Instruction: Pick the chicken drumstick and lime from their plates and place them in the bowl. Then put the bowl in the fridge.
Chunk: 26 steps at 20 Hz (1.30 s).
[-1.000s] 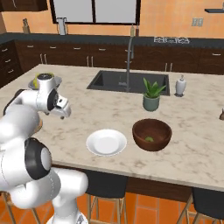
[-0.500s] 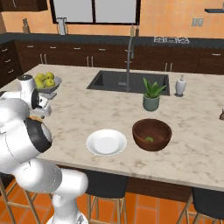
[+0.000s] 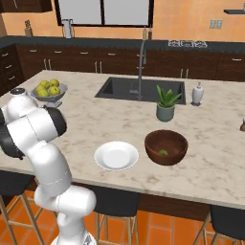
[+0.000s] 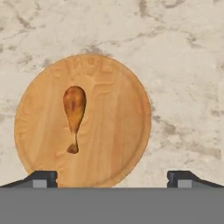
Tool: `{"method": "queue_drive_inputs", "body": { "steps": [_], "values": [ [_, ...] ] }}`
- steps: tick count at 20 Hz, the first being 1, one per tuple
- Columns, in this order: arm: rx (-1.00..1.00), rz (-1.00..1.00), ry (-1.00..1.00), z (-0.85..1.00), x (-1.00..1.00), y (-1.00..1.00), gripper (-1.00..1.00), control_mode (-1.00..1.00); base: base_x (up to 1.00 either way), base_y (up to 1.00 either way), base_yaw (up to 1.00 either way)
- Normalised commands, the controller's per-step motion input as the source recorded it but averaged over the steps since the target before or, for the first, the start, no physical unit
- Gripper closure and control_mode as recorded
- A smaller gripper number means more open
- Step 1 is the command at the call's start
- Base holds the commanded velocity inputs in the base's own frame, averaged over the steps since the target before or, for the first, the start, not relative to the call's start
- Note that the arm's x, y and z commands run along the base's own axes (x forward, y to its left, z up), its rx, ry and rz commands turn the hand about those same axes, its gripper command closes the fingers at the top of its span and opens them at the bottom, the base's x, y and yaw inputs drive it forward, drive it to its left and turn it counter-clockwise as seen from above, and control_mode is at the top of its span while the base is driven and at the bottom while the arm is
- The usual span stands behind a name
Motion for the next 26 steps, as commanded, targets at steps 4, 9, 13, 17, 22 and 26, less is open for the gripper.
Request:
{"method": "queue_drive_inputs", "body": {
  "steps": [4,9,13,17,22,26],
  "values": [
    [0.0,0.0,0.0,-0.15,0.38,0.49,-1.0,-1.0,0.0,0.0,0.0],
    [0.0,0.0,-0.01,-0.34,0.02,0.16,-1.0,-1.0,0.0,0.0,0.0],
    [0.0,0.0,0.0,-0.51,0.01,0.19,-1.0,-1.0,0.0,0.0,0.0],
    [0.0,0.0,0.0,-0.39,0.21,0.19,-1.0,-1.0,0.0,0.0,0.0],
    [0.0,0.0,0.0,-0.17,0.42,0.06,-1.0,-1.0,0.0,0.0,0.0],
    [0.0,0.0,0.02,-0.34,0.3,0.2,-1.0,-1.0,0.0,0.0,0.0]
  ]
}}
